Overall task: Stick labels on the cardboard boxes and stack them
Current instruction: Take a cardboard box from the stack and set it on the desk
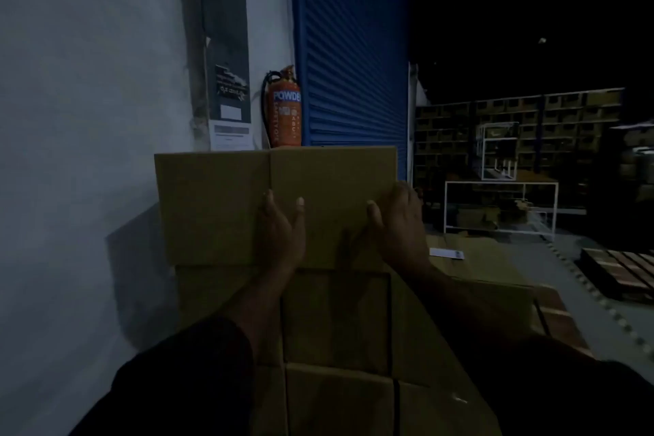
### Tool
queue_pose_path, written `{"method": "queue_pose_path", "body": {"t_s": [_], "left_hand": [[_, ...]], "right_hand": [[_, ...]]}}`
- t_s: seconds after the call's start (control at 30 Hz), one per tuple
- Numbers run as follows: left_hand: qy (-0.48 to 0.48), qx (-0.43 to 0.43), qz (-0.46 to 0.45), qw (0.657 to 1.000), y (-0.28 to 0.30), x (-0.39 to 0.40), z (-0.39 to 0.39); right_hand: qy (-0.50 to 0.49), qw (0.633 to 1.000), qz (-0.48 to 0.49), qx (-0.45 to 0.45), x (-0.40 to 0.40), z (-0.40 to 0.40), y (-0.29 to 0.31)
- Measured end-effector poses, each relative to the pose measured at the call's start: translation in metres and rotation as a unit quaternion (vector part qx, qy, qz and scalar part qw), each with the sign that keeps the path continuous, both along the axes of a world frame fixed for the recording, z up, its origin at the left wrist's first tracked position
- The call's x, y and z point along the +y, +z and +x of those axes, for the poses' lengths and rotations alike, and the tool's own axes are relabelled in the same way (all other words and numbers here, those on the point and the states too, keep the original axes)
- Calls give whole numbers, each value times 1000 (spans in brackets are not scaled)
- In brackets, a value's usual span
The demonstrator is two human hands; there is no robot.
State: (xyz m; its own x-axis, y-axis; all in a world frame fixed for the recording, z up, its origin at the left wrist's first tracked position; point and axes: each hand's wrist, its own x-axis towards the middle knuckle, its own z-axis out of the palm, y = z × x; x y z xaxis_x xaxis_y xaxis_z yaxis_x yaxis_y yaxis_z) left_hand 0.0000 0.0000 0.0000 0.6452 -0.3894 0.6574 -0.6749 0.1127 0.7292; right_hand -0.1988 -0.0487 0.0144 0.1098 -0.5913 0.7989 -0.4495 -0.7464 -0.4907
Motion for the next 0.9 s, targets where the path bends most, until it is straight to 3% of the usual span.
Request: {"method": "queue_pose_path", "body": {"t_s": [0.17,0.27,0.4,0.63,0.9], "left_hand": [[-14,55,4,998,-1,-27,28],[-6,42,-4,999,-8,-41,40],[10,59,-10,998,-4,-48,39],[69,77,-48,994,16,-44,12],[0,68,-174,982,32,-16,-57]], "right_hand": [[-6,996,64,-69,-15,18,8],[7,987,128,-97,-28,28,4],[22,978,145,-148,-38,35,1],[-16,982,71,-177,-29,36,-3],[-55,975,-31,-214,2,-21,9]]}}
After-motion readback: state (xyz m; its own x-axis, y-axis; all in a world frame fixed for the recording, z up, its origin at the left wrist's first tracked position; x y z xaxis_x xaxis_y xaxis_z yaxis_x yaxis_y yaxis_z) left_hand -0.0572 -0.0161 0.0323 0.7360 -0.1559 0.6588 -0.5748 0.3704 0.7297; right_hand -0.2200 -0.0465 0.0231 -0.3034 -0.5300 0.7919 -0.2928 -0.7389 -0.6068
